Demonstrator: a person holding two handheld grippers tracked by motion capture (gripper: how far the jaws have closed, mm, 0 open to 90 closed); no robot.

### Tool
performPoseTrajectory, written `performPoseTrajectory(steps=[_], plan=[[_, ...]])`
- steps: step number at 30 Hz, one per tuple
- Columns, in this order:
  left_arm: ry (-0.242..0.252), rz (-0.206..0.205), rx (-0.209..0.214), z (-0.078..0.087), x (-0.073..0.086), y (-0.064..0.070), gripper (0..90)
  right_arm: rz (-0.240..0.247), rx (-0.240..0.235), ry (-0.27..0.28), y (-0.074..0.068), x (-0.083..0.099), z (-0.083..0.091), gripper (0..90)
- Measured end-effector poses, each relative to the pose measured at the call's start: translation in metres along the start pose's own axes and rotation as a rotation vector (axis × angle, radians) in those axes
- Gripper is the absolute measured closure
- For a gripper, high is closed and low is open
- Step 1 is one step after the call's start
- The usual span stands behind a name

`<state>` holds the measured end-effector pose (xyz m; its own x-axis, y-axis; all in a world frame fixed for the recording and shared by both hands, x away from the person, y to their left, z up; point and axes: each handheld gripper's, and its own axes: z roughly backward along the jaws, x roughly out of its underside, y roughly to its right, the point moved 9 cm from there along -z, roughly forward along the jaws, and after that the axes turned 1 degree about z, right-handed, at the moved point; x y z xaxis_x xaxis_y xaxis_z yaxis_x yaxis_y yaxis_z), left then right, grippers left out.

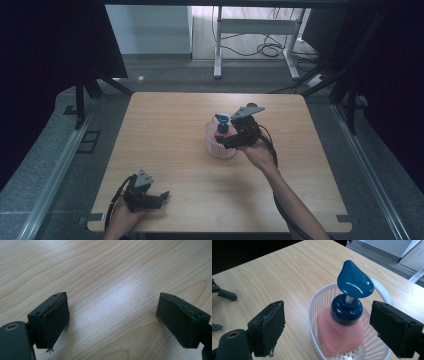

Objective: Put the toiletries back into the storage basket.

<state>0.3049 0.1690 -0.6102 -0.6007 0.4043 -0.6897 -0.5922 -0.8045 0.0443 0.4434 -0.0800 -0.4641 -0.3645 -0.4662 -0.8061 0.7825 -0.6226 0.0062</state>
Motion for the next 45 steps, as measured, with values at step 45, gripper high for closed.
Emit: performPoseTrajectory(steps=[45], plan=[[0.002,0.001,-0.002,0.0,0.0,0.0,11.1,0.065,-0.009,0.005,-0.026,0.028,0.046,10.5]])
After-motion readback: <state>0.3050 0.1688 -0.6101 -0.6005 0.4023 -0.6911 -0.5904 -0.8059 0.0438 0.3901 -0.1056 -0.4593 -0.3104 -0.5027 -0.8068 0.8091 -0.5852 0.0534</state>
